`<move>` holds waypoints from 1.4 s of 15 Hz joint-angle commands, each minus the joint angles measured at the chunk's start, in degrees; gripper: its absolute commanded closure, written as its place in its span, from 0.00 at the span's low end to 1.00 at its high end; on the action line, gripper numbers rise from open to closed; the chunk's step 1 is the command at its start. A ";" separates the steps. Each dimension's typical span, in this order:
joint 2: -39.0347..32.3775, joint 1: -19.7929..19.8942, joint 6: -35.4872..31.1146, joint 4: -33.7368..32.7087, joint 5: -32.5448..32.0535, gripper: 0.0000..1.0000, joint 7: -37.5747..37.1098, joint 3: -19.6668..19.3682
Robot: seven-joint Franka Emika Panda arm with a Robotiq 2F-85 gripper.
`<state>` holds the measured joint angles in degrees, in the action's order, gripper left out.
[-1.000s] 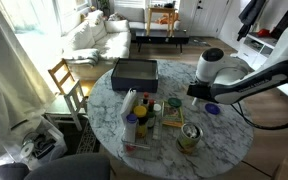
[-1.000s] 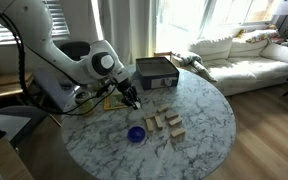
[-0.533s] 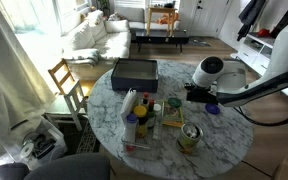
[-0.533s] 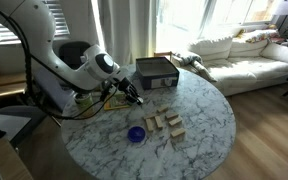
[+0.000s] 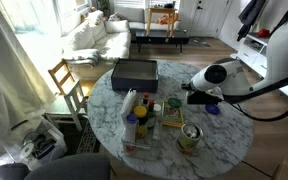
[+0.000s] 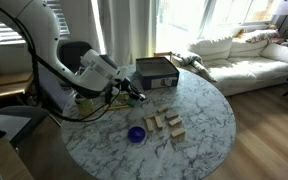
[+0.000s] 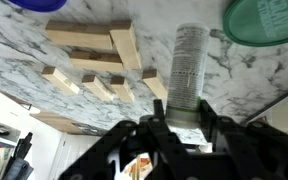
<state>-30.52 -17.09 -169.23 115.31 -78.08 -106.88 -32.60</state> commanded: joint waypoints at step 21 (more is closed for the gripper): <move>-9.40 12.40 -5.97 -19.84 -55.15 0.88 -40.47 13.52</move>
<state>-38.62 -10.58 -177.31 97.66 -123.69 -140.74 -26.20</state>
